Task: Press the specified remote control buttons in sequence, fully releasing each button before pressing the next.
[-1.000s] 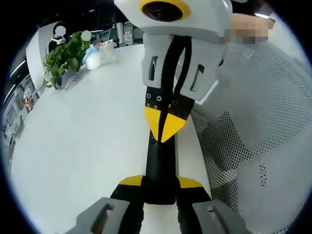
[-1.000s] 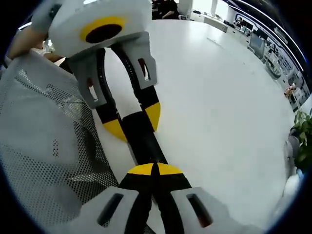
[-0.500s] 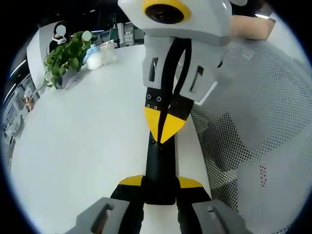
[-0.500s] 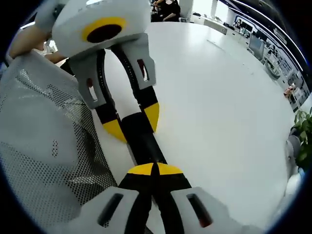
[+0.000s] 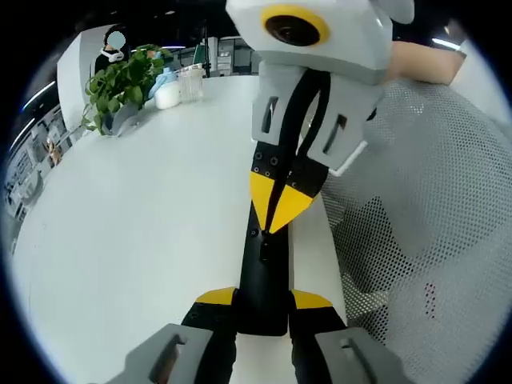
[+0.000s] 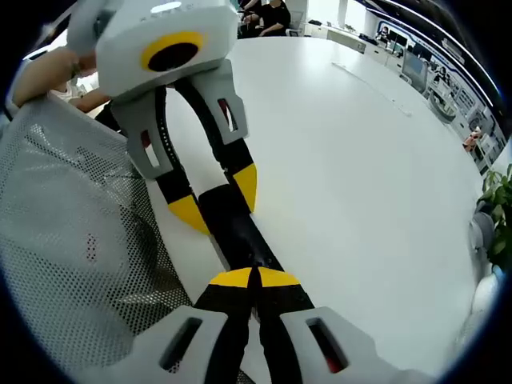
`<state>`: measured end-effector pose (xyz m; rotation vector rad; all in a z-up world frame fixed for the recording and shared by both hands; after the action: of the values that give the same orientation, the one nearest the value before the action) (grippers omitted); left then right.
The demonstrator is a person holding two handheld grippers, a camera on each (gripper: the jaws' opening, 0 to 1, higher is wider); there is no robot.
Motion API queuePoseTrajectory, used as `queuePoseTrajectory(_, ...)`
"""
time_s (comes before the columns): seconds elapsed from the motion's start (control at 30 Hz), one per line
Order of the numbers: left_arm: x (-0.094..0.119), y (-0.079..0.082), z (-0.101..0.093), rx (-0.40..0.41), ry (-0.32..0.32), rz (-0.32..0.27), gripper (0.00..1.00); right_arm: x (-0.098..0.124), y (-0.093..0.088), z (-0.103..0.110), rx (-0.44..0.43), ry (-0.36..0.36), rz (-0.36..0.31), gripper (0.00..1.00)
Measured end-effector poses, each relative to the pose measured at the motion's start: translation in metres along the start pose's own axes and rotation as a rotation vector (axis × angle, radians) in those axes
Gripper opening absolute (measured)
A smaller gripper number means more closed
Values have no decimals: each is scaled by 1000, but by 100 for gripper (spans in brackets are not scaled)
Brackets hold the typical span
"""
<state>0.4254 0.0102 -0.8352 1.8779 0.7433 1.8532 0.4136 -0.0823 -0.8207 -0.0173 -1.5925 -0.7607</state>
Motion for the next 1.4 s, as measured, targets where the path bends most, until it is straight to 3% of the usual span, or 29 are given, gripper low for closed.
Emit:
queuePoseTrajectory(0.33,0,0,-1,-9,5,14,24,-2,1,6,71,-3,13,0)
queuePoseTrajectory(0.47,-1,0,-2,-15,6,16,24,-2,1,7,149,-14,22,0)
queuePoseTrajectory(0.67,-1,0,-2,-18,4,15,24,-4,3,14,488,-70,83,0)
queuePoseTrajectory(0.97,-1,1,-1,-11,3,11,24,-6,3,16,741,-111,115,0)
queuePoseTrajectory(1.07,-1,1,-1,-14,4,11,24,-6,4,15,716,-112,115,0)
queuePoseTrajectory(1.13,-1,0,-1,-14,4,12,24,-6,3,13,604,-92,88,0)
queuePoseTrajectory(1.23,-1,0,-1,-12,4,7,24,-4,4,8,354,-40,24,0)
queuePoseTrajectory(1.33,0,0,-1,-7,2,0,24,-3,3,4,224,-4,-4,0)
queuePoseTrajectory(1.4,0,0,-1,0,-1,-10,24,-3,6,2,194,-7,-26,0)
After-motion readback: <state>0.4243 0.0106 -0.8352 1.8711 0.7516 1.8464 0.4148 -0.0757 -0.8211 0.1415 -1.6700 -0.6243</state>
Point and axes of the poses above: the point that each gripper's makers call its tool centre point, and the gripper's own axes: x roughly backward along the fingers, z roughly to its left, y roughly out of its top, the point moved 5 cm from there along x, roughly backward along the fingers, and after that the axes turned 1 degree about -x, right-handed, at the moved point
